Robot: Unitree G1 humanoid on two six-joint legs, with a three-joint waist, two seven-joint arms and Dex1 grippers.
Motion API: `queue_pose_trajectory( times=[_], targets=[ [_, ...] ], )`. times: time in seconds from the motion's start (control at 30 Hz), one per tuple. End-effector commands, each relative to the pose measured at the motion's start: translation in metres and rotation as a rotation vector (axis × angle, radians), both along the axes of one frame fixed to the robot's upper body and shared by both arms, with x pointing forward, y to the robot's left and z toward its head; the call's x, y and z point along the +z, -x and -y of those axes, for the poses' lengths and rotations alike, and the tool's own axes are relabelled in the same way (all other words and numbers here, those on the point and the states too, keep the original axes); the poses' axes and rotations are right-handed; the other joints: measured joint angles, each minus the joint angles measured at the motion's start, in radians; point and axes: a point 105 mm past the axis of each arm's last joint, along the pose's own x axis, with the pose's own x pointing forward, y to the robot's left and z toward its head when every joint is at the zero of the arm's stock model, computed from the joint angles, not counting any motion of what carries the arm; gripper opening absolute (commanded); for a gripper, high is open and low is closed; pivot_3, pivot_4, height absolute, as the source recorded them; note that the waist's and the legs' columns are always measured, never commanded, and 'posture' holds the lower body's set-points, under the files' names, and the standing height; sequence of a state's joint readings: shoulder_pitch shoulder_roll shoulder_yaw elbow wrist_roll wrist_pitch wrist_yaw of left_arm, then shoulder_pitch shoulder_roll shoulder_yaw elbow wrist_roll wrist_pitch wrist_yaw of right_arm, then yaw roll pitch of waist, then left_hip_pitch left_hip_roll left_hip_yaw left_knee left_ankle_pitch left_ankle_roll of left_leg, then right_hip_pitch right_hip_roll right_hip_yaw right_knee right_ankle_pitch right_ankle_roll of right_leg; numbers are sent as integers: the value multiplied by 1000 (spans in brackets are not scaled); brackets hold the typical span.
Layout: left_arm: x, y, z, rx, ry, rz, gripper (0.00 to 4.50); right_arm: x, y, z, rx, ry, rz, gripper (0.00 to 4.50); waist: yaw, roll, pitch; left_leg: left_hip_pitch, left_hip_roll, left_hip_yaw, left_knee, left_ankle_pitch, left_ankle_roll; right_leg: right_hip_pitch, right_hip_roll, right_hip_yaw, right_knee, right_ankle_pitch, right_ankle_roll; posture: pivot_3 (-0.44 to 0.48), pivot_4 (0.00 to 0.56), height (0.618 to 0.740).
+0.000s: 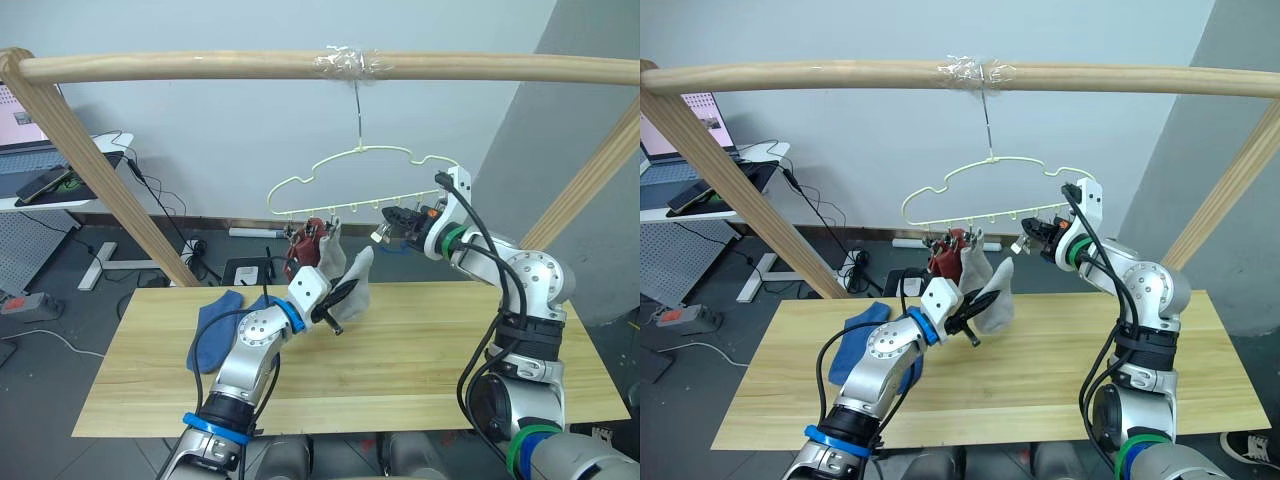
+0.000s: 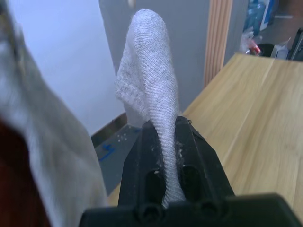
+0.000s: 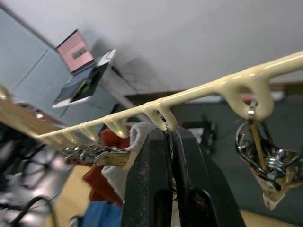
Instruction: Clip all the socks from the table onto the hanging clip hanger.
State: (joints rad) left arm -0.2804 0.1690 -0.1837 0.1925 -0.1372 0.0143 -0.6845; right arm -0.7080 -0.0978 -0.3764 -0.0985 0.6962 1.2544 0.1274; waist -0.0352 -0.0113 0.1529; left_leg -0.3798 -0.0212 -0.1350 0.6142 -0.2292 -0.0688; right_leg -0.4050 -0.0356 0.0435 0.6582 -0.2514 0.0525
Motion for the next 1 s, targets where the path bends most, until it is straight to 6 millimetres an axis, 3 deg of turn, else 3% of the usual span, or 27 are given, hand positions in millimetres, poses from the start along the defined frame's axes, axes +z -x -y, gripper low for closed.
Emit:
queue_pose_trajectory(
  times=[0.03, 0.6, 0.7, 0.83, 1.0],
  targets=[
    [18, -2, 8, -16, 34, 48, 35, 9, 2, 1, -4, -24, -1, 0, -2, 0, 0, 0, 0, 0, 0, 0, 0, 0, 0, 0, 0, 0, 1, -43, 134, 740],
    [32, -10, 16, -28, 33, 106, 35, -3, 13, -10, 33, -19, -48, 0, -14, 0, 0, 0, 0, 0, 0, 0, 0, 0, 0, 0, 0, -1, 2, -41, 137, 740],
    [33, -7, 20, -46, 37, 109, 0, -2, 15, -10, 41, -25, -40, 787, -15, 0, 0, 0, 0, 0, 0, 0, 0, 0, 0, 0, 0, -1, 2, -43, 141, 740],
    [32, -4, 23, -76, 52, 81, 0, 3, 16, -2, 39, -34, -11, 2246, -18, 1, 1, 0, 0, 0, 0, 0, 0, 0, 0, 0, 0, -1, 2, -50, 138, 740],
    [20, 2, 24, -120, 70, -35, 1456, 11, 33, 15, 44, -2, 42, 4026, -20, 1, 1, -1, 0, 0, 0, 0, 0, -1, 0, 0, -1, -1, 2, -62, 127, 740]
  ],
)
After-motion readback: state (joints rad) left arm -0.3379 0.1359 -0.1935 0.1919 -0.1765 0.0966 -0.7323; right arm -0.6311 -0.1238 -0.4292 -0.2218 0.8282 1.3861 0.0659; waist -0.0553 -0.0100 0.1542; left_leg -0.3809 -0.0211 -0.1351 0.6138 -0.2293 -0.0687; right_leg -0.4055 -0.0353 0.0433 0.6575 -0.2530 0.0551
